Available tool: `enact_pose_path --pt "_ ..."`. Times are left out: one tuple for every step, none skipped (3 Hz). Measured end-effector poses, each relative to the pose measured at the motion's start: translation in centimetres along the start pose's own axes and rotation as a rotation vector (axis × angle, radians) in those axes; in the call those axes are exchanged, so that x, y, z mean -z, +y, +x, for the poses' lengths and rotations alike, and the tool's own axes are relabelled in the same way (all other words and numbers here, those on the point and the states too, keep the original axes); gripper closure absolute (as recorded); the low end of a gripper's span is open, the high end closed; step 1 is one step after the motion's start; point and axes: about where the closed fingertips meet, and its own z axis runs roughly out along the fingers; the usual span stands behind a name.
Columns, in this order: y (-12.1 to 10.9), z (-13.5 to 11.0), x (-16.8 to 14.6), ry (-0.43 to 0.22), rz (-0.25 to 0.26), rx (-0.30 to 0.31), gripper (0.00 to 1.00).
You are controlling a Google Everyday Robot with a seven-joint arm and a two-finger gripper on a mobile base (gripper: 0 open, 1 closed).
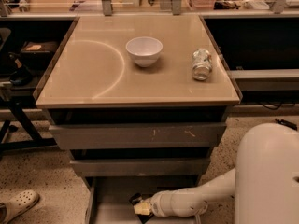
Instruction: Place rxbar chocolate into bottom drawer
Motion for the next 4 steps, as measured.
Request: enact_pose_path --pt "0.5 3.1 -2.0 0.04 -0.029 -0.046 1.0" --pt "0.5 3.1 -2.0 0.04 -0.029 -0.046 1.0" --pt "-0.6 3.0 -4.8 -0.001 -0.031 -0.076 1.0" --pt "-2.4 2.3 -8.7 -0.057 -0.023 -0.105 1.0"
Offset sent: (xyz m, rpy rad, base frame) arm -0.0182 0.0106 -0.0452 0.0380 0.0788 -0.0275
